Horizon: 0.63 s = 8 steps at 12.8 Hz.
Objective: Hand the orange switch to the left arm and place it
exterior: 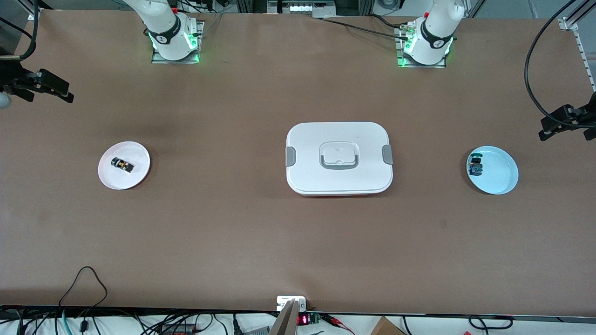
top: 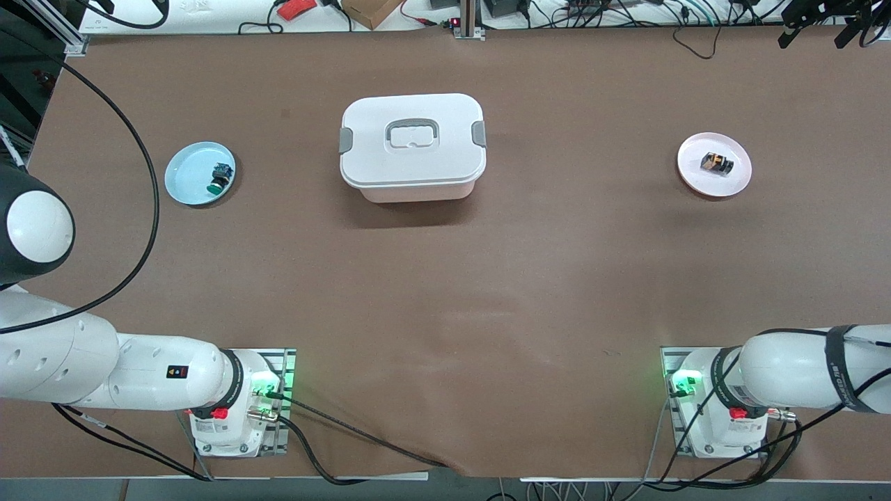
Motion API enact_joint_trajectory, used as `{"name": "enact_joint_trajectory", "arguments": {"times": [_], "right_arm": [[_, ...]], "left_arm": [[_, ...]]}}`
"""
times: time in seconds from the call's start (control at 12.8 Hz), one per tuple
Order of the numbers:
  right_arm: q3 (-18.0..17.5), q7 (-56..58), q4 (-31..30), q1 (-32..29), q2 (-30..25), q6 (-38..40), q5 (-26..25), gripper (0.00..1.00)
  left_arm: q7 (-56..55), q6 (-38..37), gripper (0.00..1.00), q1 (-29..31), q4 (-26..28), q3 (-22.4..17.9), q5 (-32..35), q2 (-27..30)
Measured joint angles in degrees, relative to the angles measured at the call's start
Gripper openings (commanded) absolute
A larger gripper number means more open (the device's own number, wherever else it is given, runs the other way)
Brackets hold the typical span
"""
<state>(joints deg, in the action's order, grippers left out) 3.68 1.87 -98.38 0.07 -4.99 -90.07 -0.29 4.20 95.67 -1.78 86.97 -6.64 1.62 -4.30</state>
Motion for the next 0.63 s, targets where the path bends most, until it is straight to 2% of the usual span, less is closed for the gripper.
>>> {"name": "enact_joint_trajectory", "arguments": {"times": [0.39,0.63], "right_arm": [[-0.01,0.00,0.06,0.00,0.48,0.85,0.02,1.00],[0.03,0.11,0.30,-0.06,2.64,0.65,0.02,1.00]], "left_arm": [[0.00,0.00,1.00,0.00,0.00,0.00,0.00,0.00],[0.00,0.00,1.00,0.00,0.00,0.00,0.00,0.00]]}}
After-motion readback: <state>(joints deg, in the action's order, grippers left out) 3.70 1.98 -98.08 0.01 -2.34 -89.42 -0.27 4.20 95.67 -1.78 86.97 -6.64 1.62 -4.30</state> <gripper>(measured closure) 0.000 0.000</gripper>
